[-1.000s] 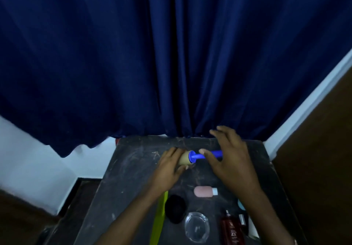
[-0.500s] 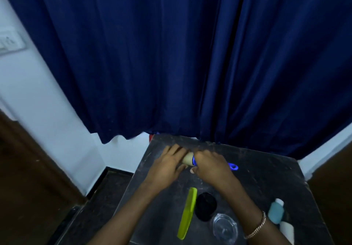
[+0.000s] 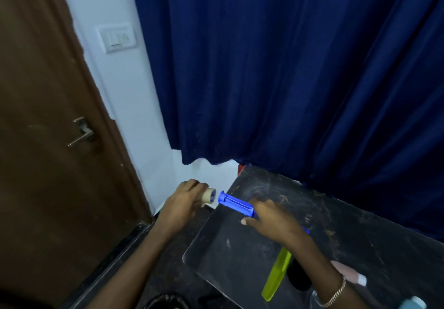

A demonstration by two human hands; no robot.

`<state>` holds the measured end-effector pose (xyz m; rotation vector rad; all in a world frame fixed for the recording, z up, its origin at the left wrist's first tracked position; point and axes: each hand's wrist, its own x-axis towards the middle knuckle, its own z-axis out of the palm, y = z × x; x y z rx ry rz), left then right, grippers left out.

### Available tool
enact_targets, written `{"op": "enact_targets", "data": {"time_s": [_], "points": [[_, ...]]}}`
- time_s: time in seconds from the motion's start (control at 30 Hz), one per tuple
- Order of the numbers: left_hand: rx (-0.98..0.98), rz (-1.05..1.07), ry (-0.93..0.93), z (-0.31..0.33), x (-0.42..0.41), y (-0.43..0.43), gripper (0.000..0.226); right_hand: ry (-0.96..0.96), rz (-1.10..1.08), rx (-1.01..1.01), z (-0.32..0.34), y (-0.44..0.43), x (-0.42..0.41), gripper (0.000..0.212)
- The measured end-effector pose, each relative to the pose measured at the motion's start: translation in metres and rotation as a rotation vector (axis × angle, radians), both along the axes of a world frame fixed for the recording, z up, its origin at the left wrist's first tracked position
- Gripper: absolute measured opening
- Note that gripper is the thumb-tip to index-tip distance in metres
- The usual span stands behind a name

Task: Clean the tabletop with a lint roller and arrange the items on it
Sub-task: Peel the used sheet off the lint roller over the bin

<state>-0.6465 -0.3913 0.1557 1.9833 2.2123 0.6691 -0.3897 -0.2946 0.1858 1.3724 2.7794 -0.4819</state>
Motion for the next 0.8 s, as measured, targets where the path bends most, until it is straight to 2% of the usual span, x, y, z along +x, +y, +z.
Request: {"op": "enact_targets", "data": {"time_s": [0.23, 0.4, 0.6, 0.8], "points": [[-0.05, 0.22, -0.045, -0.013, -0.061, -0.069, 0.049, 0.303, 0.014, -0.26, -0.022, -0.023, -0.056, 0.035], [-0.075, 0.357, -0.096, -0.029, -0.075, -0.12, 0.049, 0.421, 0.037, -0.435, -0.047, -0.052, -0.097, 0.027], [-0.144, 0.501, -0.147, -0.066, -0.08, -0.181, 0.055, 0.421, 0.058, -0.622, -0.087, -0.092, -0.134, 0.03], [-0.204, 0.571, -0.237, -0.112, -0.077, -0.229, 0.052, 0.343, 0.077, -0.721, -0.134, -0.125, -0.158, 0.039]]}}
